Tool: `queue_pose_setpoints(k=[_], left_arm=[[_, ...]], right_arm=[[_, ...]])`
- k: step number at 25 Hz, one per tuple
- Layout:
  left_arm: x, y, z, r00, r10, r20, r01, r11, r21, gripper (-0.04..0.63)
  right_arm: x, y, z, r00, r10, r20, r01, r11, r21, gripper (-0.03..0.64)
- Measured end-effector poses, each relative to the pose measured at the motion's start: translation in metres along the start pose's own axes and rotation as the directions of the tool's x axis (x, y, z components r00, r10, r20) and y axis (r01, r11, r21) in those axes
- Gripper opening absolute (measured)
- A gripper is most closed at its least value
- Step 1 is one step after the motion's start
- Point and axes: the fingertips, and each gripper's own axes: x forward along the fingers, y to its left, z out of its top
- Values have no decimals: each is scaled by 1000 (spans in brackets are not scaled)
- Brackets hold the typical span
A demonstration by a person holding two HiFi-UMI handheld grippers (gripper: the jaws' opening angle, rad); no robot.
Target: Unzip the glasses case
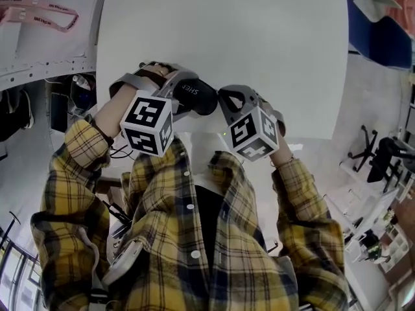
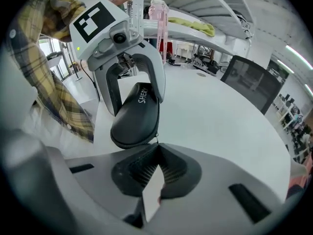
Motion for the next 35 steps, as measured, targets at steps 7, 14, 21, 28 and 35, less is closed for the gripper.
queue_pose_setpoints(k=[7,14,21,28,35], left_arm=[[-29,20,16,980,188,71,-145,908,-394,333],[-45,16,9,971,228,77,-52,511,-858,331],[-43,17,-2,953,293,81,26,188,-982,359],[-26,18,-22,939,343,-26,-71,117,-991,357],[-19,13,-26,951,308,-26,-76,151,-986,347]], right_arm=[[-21,4,-36,991,-129,27,121,970,213,0],[-28,40,-44,993,-113,33,91,914,396,0],[-14,75,-18,995,-18,94,-28,888,459,0],[0,93,10,989,58,135,-108,908,405,0],[3,96,14,991,66,119,-104,929,354,0]])
